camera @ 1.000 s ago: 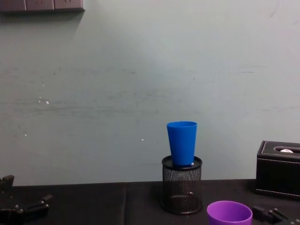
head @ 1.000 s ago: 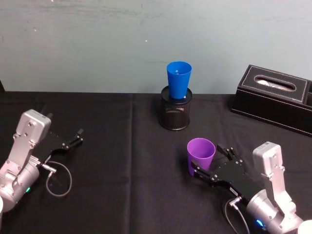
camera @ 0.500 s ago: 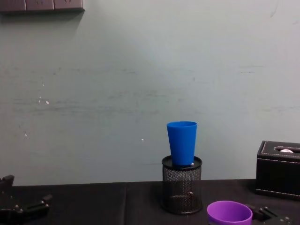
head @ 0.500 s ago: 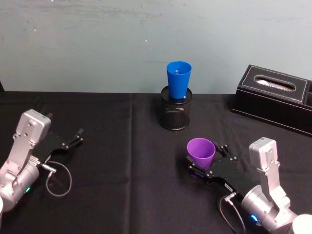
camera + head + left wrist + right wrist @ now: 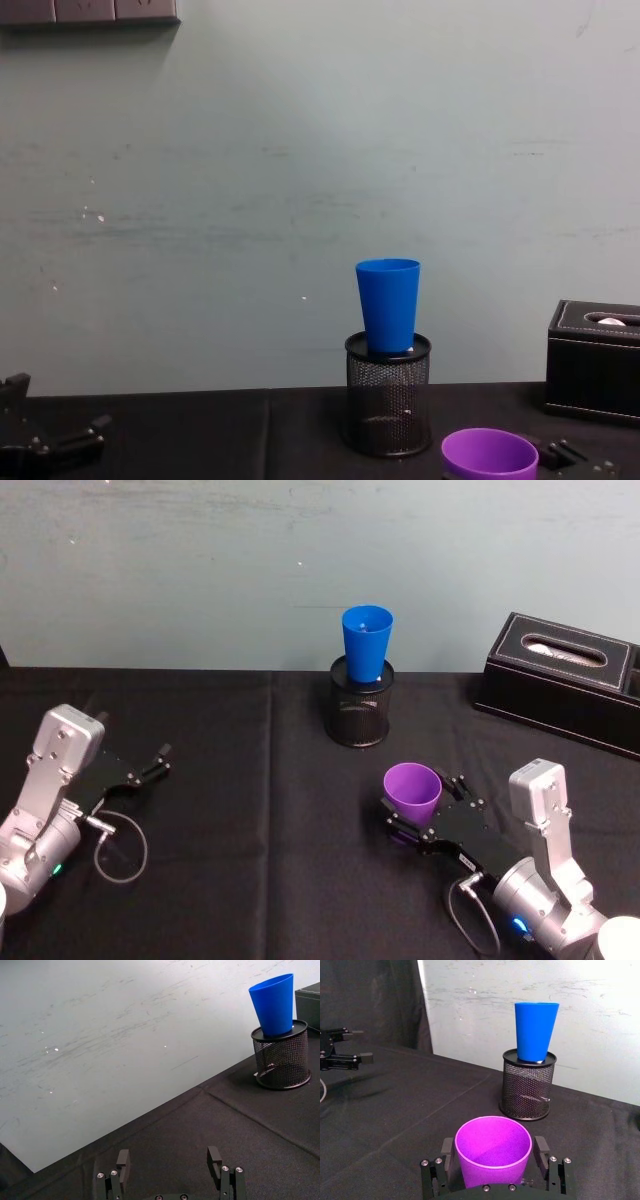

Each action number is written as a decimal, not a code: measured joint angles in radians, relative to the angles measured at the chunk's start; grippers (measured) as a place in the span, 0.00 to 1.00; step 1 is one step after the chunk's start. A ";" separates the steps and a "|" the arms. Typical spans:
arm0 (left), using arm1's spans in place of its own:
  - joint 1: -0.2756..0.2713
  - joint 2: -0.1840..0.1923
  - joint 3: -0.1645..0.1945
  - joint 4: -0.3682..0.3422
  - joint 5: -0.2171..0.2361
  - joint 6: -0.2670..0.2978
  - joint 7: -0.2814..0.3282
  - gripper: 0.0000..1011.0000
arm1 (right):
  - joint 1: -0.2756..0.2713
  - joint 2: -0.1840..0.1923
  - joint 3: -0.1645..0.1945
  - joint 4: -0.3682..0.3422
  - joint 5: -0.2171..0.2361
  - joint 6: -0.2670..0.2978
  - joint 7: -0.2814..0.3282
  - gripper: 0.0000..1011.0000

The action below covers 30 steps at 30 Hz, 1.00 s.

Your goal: Pick up one cup with a gripper and tap it against the other cup.

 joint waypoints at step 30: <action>0.000 0.000 0.000 0.000 0.000 0.000 0.000 1.00 | -0.001 0.002 -0.001 -0.002 0.002 0.001 -0.001 0.72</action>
